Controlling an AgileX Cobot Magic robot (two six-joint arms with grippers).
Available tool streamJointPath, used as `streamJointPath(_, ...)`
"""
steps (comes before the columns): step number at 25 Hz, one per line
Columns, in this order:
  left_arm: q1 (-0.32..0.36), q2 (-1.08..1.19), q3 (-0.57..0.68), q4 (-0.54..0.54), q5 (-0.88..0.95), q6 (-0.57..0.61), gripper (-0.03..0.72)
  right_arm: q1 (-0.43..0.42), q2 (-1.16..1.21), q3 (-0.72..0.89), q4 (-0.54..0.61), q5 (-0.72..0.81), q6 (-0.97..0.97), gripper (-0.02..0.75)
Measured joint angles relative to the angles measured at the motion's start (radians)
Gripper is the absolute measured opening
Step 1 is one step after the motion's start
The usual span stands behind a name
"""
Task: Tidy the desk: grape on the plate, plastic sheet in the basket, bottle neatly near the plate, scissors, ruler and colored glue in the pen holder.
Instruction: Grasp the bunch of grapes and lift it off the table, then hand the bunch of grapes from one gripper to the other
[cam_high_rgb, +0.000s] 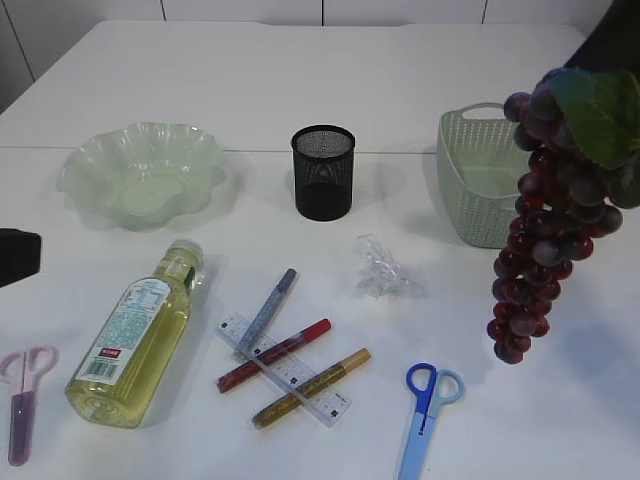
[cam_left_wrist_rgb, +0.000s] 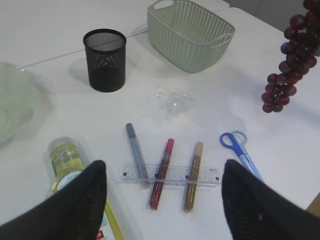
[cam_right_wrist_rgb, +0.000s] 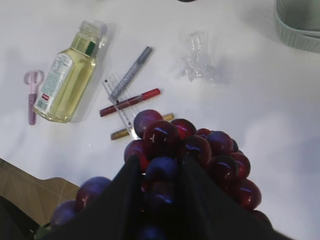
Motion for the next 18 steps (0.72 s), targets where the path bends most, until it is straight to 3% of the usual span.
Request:
streamJointPath(5, -0.028, 0.148, 0.0, -0.257, 0.003, 0.348, 0.531, 0.0, 0.004, -0.02, 0.069, 0.0, -0.015, 0.206)
streamJointPath(10, -0.099, 0.301, 0.0, -0.524, 0.008, 0.626, 0.548, 0.0, 0.006, -0.028, 0.124, 0.0, -0.026, 0.206)
streamJointPath(13, -0.169, 0.387, -0.002, -0.667, 0.009, 0.769, 0.593, 0.0, 0.006, -0.049, 0.143, 0.0, -0.038, 0.206)
streamJointPath(18, -0.281, 0.537, -0.069, -0.774, 0.005, 0.907, 0.613, 0.0, 0.006, -0.086, 0.188, 0.002, -0.051, 0.205)
